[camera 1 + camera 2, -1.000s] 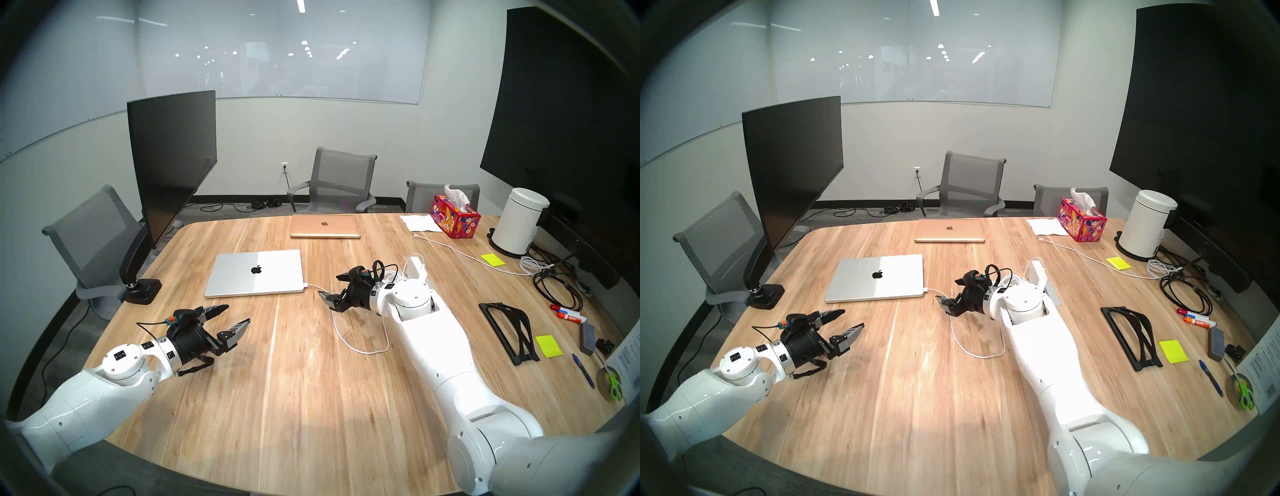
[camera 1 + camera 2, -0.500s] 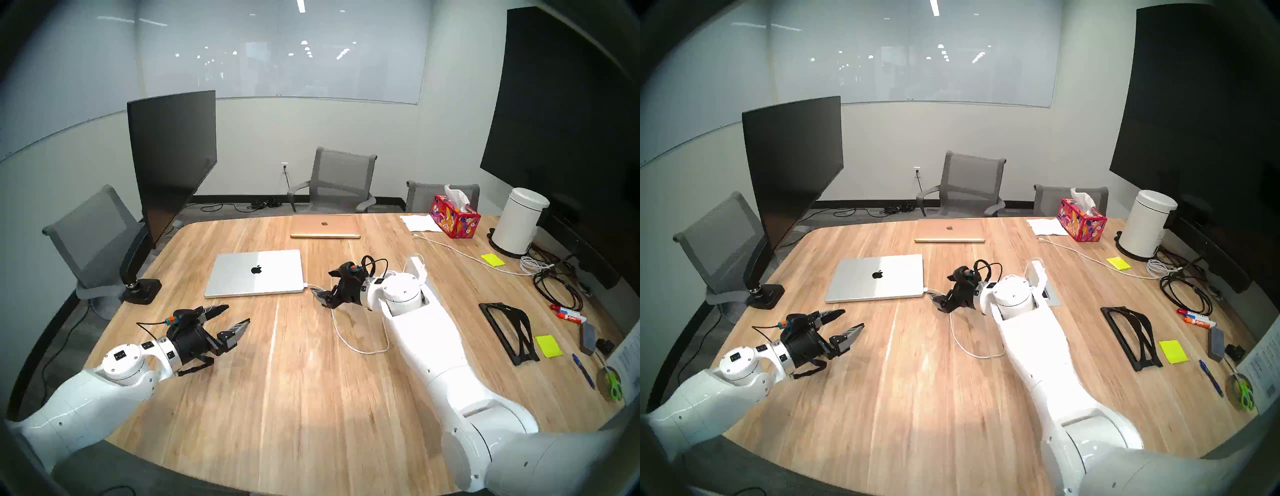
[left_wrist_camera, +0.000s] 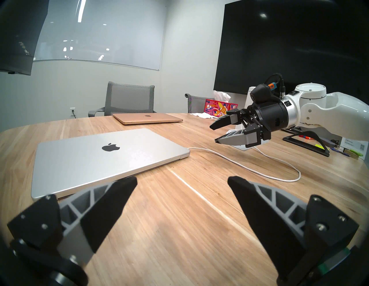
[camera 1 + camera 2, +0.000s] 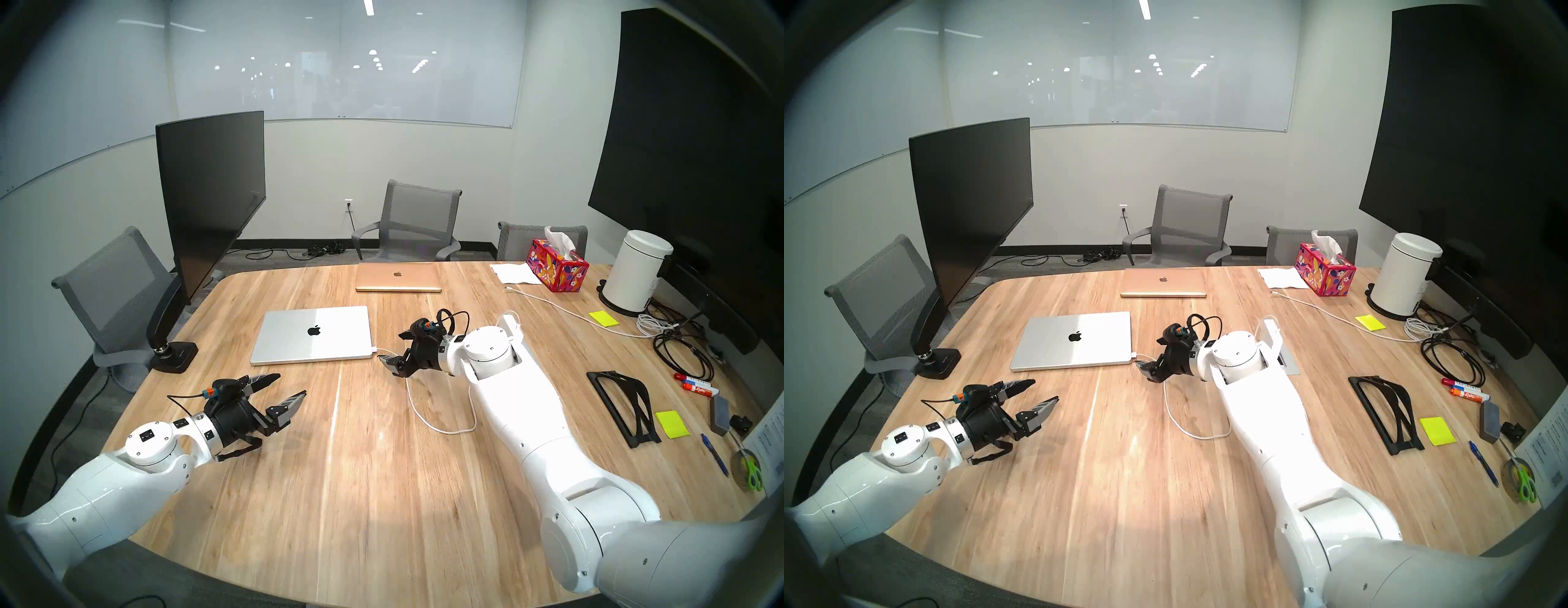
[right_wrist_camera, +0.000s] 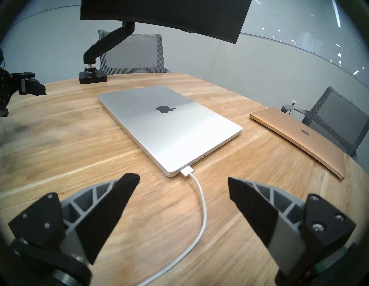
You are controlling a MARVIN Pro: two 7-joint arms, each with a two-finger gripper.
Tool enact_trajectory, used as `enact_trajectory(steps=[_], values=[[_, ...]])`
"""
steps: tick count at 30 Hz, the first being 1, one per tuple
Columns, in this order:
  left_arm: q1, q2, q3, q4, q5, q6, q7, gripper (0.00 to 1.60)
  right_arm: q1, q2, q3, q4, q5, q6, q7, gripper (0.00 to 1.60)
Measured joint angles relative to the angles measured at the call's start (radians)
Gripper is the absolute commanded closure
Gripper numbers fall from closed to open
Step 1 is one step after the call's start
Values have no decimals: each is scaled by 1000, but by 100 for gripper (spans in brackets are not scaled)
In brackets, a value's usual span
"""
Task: Unplug the charging cable from the port of the MacBook and lay it on the desk
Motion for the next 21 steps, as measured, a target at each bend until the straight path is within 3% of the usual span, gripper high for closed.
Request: enact_trajectory(steps=[21], values=[[-1,1,1,0,-1,0,0,0,139,11,-33,193,-38,-34,71,0]])
